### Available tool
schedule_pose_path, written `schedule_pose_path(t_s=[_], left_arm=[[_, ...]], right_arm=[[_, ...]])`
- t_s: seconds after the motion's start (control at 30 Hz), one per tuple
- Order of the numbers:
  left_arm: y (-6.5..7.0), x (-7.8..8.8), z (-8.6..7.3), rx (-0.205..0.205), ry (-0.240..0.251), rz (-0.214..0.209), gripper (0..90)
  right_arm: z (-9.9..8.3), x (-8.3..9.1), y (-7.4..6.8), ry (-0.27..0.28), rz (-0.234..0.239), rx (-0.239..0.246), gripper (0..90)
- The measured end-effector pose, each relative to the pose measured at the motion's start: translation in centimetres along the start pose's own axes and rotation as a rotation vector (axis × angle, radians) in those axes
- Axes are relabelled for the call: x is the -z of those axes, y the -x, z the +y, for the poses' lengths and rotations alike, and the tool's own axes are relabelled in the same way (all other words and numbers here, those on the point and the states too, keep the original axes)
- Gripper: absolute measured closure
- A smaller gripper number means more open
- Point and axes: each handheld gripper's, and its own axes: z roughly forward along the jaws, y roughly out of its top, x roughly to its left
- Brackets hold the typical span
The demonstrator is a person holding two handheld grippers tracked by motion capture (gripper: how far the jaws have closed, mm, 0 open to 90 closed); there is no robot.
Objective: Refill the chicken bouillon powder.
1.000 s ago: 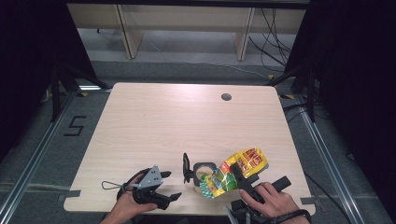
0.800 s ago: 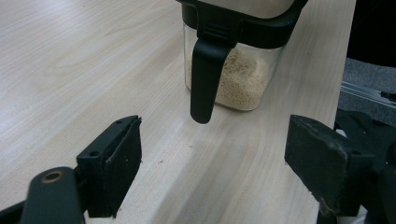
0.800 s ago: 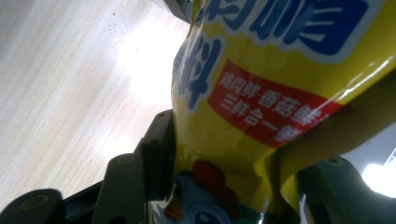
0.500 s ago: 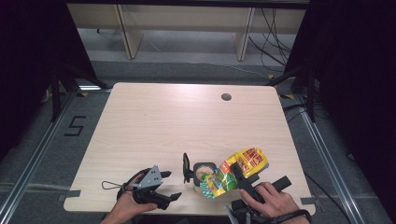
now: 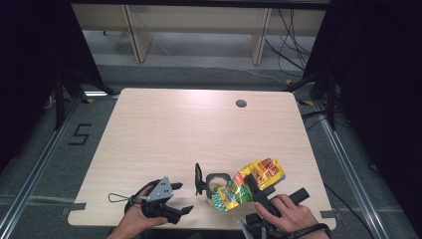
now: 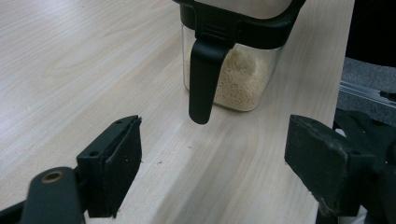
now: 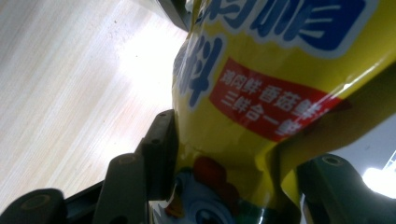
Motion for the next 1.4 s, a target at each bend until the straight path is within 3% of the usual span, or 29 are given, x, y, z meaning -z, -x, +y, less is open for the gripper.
schedule_pose_path(t_s=[0.1, 0.13, 0.33, 0.43, 0.63, 0.67, 0.73, 0.77, 0.83, 0.93, 1.0, 1.07, 1.13, 1.17, 1.2, 1.27, 1.3, 1.37, 1.4], left_arm=[[0.04, -0.07, -0.03, 0.005, 0.0, -0.007, 18.5], [-0.02, -0.08, -0.01, -0.011, 0.0, -0.005, 18.5], [0.06, 0.0, -0.01, 0.001, -0.001, -0.001, 18.6], [0.0, -0.04, 0.02, -0.005, -0.001, -0.006, 18.6], [-0.1, 0.05, 0.09, -0.033, -0.002, -0.007, 18.5], [0.02, 0.06, 0.03, -0.007, -0.002, -0.003, 18.6], [0.03, -0.04, 0.01, 0.003, 0.003, 0.0, 18.5], [0.03, -0.04, 0.01, 0.003, 0.003, 0.0, 18.5], [0.04, -0.07, 0.01, -0.007, -0.002, -0.005, 18.5], [0.0, -0.05, 0.05, -0.009, -0.002, -0.01, 18.5], [0.05, 0.04, 0.03, -0.002, -0.002, -0.003, 18.5], [0.05, -0.02, 0.01, 0.0, 0.001, -0.001, 18.6], [-0.1, -0.06, 0.08, -0.022, -0.001, -0.011, 18.6], [0.05, -0.08, 0.03, -0.007, -0.003, -0.007, 18.6], [0.01, -0.05, 0.03, -0.015, -0.008, -0.004, 18.6], [-0.09, -0.05, 0.08, -0.026, 0.0, -0.009, 18.5], [0.05, 0.01, 0.06, 0.0, -0.003, -0.003, 18.5], [0.05, 0.05, 0.05, -0.002, -0.001, -0.004, 18.5], [0.04, 0.02, 0.04, -0.003, -0.001, -0.003, 18.6]], right_arm=[[-0.36, 0.21, 0.17, -0.028, 0.017, -0.015, 50.9], [-0.43, 0.16, 0.09, -0.03, 0.009, -0.006, 51.0], [-0.32, 0.07, 0.02, -0.003, 0.006, -0.02, 51.0], [-0.49, 0.18, 0.03, -0.037, 0.017, -0.009, 51.1], [0.07, 0.01, -0.15, 0.006, 0.01, -0.018, 51.6], [-0.13, 0.01, -0.06, 0.001, 0.013, -0.014, 51.8], [-0.39, 0.08, -0.1, -0.025, 0.002, -0.037, 51.9], [-0.53, 0.17, 0.07, -0.03, 0.022, -0.012, 51.9], [-0.52, 0.18, 0.05, -0.022, 0.005, -0.024, 51.9], [-0.25, 0.2, 0.08, -0.006, 0.017, -0.016, 52.0], [-0.32, 0.24, -0.06, -0.011, 0.006, -0.052, 52.0], [-0.67, 0.26, 0.23, -0.022, -0.003, -0.021, 52.0], [-0.67, 0.27, 0.18, -0.025, 0.002, -0.027, 52.1], [-0.6, 0.31, 0.1, -0.029, 0.003, -0.035, 52.1], [-0.46, 0.19, 0.05, -0.005, -0.005, -0.03, 52.1], [-0.26, 0.17, -0.13, -0.009, 0.008, -0.035, 52.1], [-0.25, 0.15, 0.0, -0.007, 0.019, -0.024, 52.1], [-0.41, 0.19, -0.1, -0.009, -0.008, -0.048, 52.1], [-0.65, 0.27, 0.22, -0.019, 0.0, -0.021, 52.1]])
